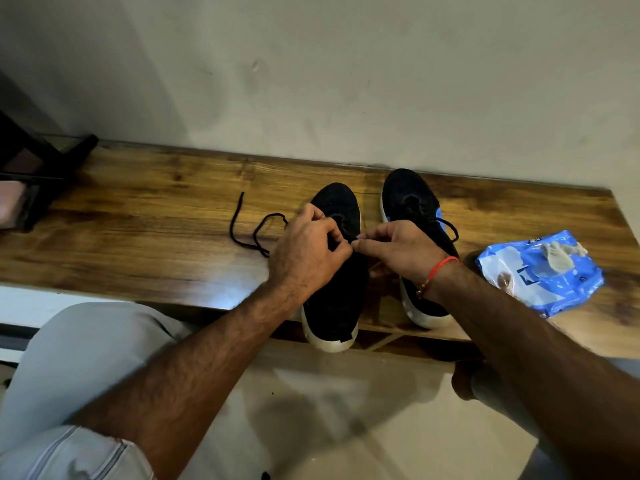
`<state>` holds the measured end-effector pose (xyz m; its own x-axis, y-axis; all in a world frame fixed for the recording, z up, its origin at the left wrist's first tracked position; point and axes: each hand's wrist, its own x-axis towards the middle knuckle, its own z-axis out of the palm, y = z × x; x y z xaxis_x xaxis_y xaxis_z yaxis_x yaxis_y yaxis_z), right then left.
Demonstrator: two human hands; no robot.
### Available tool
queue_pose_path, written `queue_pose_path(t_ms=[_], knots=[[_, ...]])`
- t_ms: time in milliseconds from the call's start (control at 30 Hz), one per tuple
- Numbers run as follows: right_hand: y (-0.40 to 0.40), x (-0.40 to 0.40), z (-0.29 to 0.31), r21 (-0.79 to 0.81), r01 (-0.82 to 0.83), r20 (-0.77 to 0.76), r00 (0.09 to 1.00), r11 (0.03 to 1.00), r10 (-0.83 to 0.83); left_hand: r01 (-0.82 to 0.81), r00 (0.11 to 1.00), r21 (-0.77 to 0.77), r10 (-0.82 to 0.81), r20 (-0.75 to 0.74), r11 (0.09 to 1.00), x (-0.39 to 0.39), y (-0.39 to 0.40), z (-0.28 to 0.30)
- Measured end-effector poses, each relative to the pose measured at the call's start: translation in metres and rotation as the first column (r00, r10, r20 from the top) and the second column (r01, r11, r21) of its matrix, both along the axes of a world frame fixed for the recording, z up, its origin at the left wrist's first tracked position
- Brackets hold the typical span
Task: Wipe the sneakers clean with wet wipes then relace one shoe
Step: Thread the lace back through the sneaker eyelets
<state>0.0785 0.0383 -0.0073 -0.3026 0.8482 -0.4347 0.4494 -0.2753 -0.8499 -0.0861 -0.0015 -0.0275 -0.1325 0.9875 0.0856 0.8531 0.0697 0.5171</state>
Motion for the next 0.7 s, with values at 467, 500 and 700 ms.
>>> queue_pose_path(t_ms=[467, 500, 700], knots=[[-0.0043, -0.001, -0.0003, -0.008, 0.049, -0.069, 0.996, 0.999, -0.05, 0.081, 0.997, 0.0, -0.081, 0.016, 0.997, -0.0004, -0.0056, -0.0077], [-0.004, -0.0011, -0.0001, -0.004, 0.045, -0.065, 0.997, 0.999, -0.045, 0.063, 0.998, -0.008, -0.063, 0.005, 0.998, -0.0003, -0.0052, -0.0065], [-0.004, -0.0038, -0.0023, 0.07, 0.001, 0.008, 1.0, 0.998, -0.002, 0.023, 0.996, -0.039, -0.026, -0.083, 0.999, 0.0017, -0.004, -0.0022]])
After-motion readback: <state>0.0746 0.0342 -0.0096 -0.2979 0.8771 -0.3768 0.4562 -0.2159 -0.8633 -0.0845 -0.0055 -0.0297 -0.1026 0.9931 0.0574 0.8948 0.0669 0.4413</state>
